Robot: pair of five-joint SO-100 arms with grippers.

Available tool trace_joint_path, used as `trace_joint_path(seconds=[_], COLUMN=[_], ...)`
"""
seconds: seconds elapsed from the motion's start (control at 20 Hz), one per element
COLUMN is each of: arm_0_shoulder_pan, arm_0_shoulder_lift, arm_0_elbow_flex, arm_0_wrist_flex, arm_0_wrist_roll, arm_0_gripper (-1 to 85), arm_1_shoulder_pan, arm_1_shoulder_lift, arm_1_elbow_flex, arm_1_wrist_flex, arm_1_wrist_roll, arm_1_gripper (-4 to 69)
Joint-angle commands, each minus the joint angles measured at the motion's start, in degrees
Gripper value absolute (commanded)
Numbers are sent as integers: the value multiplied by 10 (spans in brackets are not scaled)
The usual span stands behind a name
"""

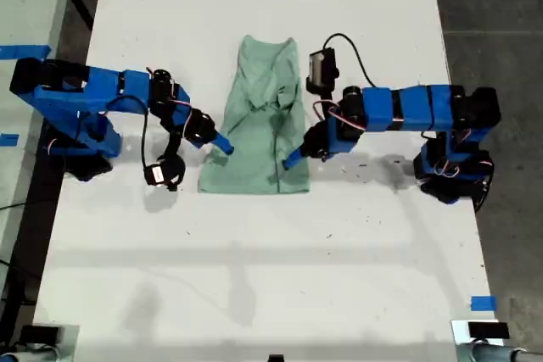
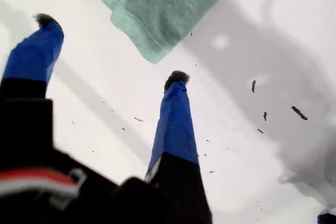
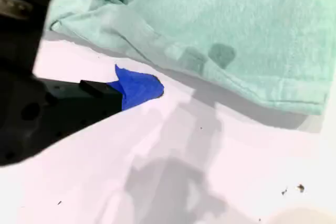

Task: Fold tshirt

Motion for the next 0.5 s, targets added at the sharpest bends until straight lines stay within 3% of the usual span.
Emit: trace_joint_path(seconds=[0.0,0.1,0.2,0.45], arm_0_shoulder_pan=[-16,-24,-33,-40], arm_0_shoulder_lift=[-63,-124,-163,-129], arm_0_elbow_flex=[1,-3,-6,-25], arm_0_wrist_flex=[-72,-94,-99,-30], arm_0_wrist_roll=[9,3,-12,-53], arm_0_gripper=[249,171,6,1], arm_1_shoulder_pan=[-7,-7,-7,-7], arm_1_shoulder_lift=[42,42,42,42], arm_1_elbow_flex=[4,12,24,55], arm_1_wrist_flex=[-18,-22,-29,-55], arm_1_wrist_roll=[3,4,4,9], arm_1_gripper=[352,352,352,349])
